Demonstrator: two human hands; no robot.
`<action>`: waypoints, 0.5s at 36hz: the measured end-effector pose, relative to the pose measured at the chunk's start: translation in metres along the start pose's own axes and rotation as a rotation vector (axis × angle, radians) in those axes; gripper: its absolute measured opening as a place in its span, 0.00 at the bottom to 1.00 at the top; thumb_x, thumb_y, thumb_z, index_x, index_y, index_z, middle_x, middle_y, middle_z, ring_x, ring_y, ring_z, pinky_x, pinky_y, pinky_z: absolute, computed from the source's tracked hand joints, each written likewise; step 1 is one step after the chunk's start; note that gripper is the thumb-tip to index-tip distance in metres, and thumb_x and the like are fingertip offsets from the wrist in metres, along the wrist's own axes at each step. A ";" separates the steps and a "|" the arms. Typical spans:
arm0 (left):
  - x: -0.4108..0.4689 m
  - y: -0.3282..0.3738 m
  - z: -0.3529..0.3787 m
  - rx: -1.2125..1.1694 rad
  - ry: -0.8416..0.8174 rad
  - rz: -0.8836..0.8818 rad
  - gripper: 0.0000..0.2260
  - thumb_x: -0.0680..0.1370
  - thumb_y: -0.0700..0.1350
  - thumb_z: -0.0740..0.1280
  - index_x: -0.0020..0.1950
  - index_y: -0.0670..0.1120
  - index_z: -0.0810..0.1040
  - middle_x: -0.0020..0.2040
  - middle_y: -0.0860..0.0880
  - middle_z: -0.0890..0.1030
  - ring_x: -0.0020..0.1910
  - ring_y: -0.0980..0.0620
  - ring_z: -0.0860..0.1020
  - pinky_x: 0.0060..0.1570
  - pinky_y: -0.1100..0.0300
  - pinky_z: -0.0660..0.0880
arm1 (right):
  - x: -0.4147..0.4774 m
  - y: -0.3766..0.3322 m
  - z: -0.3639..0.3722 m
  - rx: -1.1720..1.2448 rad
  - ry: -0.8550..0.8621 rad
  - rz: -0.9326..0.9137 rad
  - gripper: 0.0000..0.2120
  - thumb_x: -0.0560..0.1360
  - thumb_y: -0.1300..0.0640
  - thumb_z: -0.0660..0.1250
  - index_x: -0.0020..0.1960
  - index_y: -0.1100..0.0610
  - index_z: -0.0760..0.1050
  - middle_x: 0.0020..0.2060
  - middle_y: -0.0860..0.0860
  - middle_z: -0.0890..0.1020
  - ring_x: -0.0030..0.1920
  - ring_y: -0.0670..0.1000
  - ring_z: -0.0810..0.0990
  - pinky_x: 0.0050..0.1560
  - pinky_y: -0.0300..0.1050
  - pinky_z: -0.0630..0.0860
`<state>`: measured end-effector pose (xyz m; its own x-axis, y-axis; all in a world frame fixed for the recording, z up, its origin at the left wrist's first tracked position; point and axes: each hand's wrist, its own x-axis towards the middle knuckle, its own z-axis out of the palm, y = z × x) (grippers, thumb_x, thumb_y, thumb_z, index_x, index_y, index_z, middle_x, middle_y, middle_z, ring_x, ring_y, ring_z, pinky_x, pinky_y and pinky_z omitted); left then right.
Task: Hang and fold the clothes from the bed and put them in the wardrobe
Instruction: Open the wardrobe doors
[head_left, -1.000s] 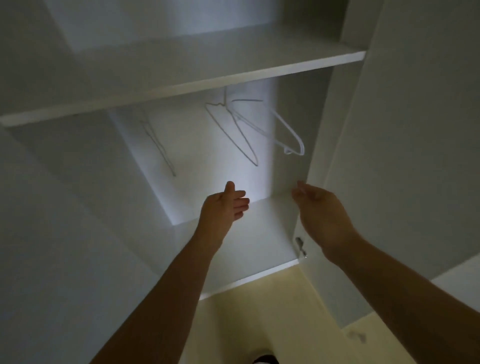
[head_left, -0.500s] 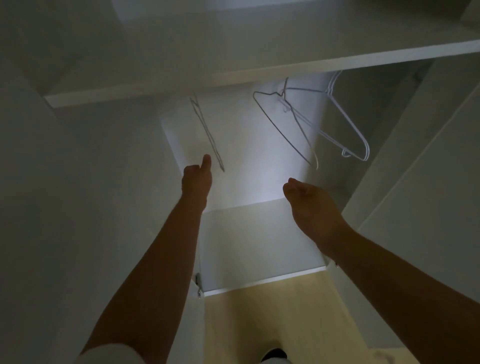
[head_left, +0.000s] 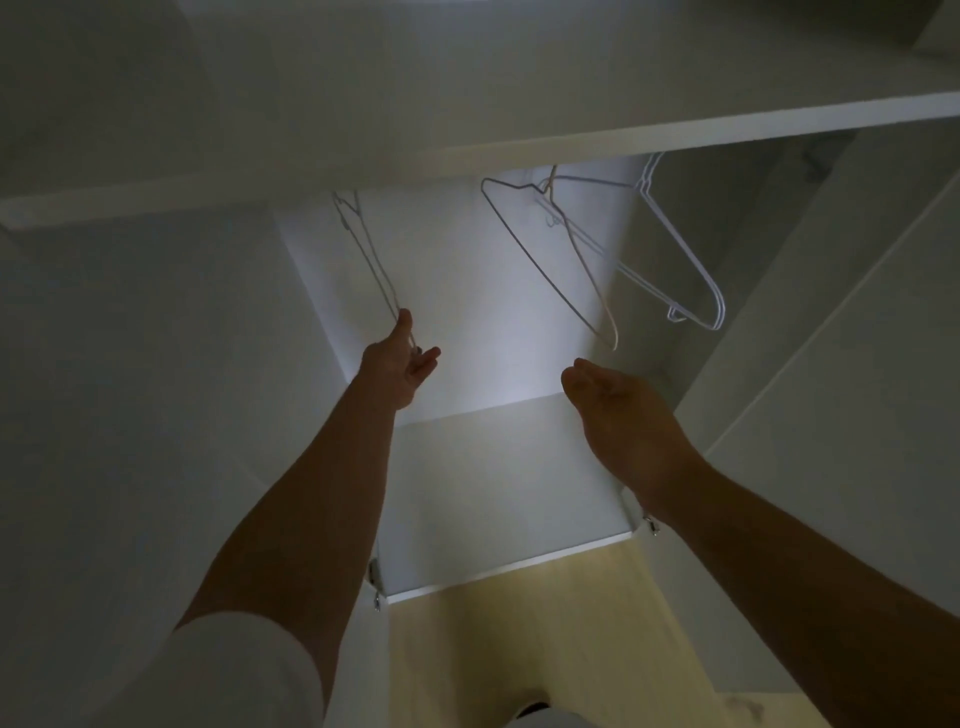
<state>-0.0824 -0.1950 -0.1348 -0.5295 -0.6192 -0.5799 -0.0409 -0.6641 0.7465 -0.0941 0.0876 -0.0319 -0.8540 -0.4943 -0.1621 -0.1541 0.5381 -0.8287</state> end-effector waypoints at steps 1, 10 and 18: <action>0.003 0.000 -0.001 -0.007 0.008 0.002 0.23 0.75 0.54 0.73 0.60 0.38 0.75 0.50 0.41 0.78 0.46 0.46 0.84 0.47 0.53 0.83 | 0.001 0.000 -0.001 0.005 -0.003 -0.002 0.21 0.83 0.45 0.59 0.66 0.58 0.75 0.60 0.58 0.81 0.60 0.59 0.79 0.59 0.53 0.76; 0.001 0.001 -0.005 -0.058 -0.033 0.010 0.14 0.75 0.49 0.75 0.48 0.39 0.77 0.45 0.42 0.79 0.41 0.49 0.82 0.43 0.57 0.82 | 0.005 0.000 -0.002 -0.025 -0.032 0.007 0.20 0.84 0.48 0.56 0.66 0.60 0.76 0.64 0.56 0.80 0.65 0.57 0.77 0.64 0.47 0.71; -0.025 0.007 0.004 -0.140 -0.120 0.057 0.11 0.78 0.45 0.73 0.51 0.38 0.77 0.45 0.42 0.78 0.42 0.49 0.81 0.55 0.52 0.81 | 0.000 0.000 0.000 0.010 -0.012 -0.021 0.20 0.82 0.45 0.59 0.61 0.61 0.77 0.57 0.60 0.82 0.58 0.61 0.79 0.59 0.57 0.76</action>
<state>-0.0730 -0.1827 -0.1140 -0.6249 -0.6087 -0.4888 0.1061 -0.6865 0.7193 -0.0942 0.0875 -0.0322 -0.8445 -0.5138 -0.1510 -0.1671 0.5207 -0.8372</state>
